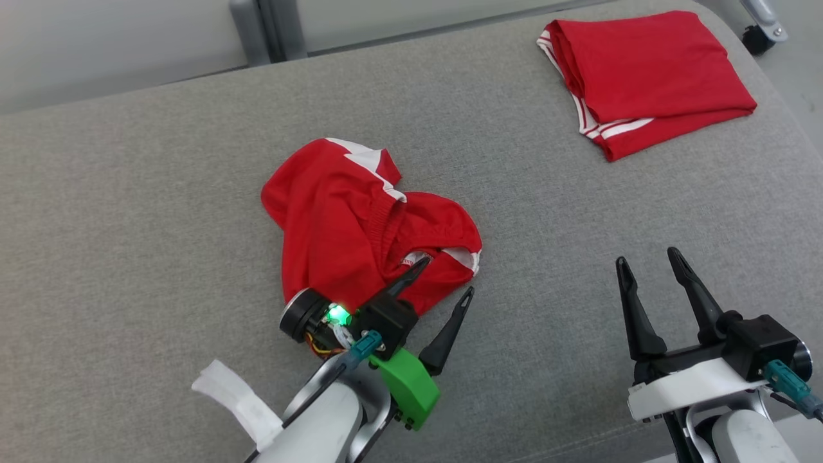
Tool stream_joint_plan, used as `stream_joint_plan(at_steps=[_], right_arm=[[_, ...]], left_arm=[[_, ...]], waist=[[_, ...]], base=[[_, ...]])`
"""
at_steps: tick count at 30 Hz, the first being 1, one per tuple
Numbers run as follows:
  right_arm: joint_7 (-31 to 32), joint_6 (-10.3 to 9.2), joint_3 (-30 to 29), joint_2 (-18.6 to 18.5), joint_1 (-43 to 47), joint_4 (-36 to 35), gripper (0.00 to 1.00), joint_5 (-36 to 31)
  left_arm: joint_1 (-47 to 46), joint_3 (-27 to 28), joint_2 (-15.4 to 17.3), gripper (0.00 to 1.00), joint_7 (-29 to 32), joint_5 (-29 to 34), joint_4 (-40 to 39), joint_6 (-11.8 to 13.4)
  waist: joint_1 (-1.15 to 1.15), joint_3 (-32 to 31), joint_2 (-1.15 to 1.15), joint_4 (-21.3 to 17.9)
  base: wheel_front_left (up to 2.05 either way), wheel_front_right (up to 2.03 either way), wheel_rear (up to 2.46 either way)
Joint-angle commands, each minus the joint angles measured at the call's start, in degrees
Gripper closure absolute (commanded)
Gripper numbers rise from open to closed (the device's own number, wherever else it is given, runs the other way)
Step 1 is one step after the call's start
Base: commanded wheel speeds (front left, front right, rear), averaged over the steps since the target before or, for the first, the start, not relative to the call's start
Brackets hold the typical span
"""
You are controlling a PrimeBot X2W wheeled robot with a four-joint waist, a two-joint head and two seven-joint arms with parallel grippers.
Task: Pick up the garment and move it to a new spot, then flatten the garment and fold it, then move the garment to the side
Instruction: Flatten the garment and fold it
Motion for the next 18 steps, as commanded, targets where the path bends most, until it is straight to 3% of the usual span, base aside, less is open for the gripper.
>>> stream_joint_plan(at_steps=[1,6,18], right_arm=[[0.0,-0.1,0.0,0.5,-1.1,-0.1,0.0,-0.4],[0.0,-0.1,0.5,1.3,-2.3,0.1,0.0,-0.3],[0.0,-0.1,0.6,2.4,-3.8,0.6,0.0,0.0]], left_arm=[[-2.2,-0.7,0.3,0.0,0.6,-1.2,0.6,-0.3],[-5.8,-2.9,0.4,0.0,3.7,-4.6,3.0,0.0],[-9.3,-2.0,0.9,0.0,9.8,-3.7,4.8,5.5]], waist=[[0.0,5.4,0.0,-5.2],[0.0,6.9,0.0,-7.7],[0.0,8.5,0.0,-10.1]], base=[[0.0,0.0,0.0],[0.0,0.0,0.0],[0.0,0.0,0.0]])
